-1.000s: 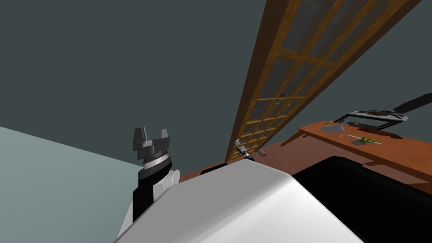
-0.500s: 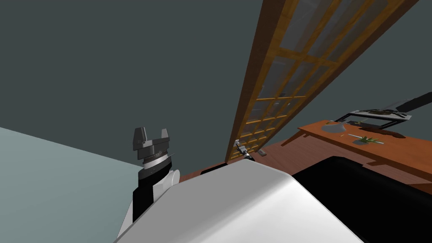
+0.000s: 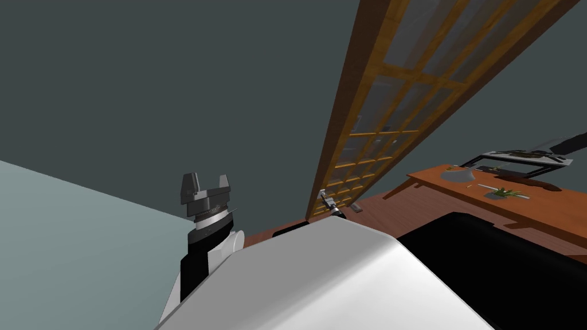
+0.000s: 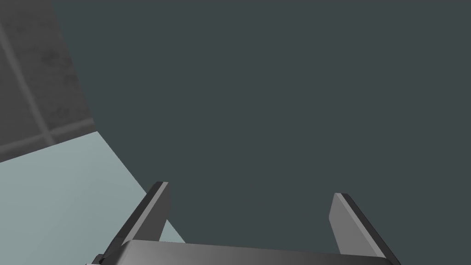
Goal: Pull the door open
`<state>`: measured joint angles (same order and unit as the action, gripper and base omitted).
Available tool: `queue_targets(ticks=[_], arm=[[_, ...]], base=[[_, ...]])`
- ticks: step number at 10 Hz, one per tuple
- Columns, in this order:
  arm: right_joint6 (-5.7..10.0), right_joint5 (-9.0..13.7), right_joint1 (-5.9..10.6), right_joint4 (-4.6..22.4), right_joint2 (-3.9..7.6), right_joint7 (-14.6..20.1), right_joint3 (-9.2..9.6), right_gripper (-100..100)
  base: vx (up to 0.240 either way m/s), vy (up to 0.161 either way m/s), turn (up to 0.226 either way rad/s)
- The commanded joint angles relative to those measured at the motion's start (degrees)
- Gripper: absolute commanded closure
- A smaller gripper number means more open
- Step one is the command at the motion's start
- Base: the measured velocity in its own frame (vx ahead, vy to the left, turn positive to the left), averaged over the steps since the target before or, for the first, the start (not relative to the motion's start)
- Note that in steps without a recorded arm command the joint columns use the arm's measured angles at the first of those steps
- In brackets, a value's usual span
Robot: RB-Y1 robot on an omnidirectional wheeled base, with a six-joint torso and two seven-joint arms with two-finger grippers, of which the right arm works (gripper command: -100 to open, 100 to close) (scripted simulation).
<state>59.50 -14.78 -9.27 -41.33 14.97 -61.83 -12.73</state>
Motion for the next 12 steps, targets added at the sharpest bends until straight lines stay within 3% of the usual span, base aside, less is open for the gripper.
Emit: queue_targets(ticks=[1,5,12], arm=[[-0.11,0.52,0.0,0.07,-0.11,1.73,0.35,100],[-0.35,2.01,0.28,0.18,-0.03,5.75,0.92,100],[-0.95,5.75,1.01,0.46,0.17,15.98,2.37,100]], base=[[-0.043,-0.014,0.041],[-0.044,-0.013,0.041],[-0.052,-0.021,0.063]])
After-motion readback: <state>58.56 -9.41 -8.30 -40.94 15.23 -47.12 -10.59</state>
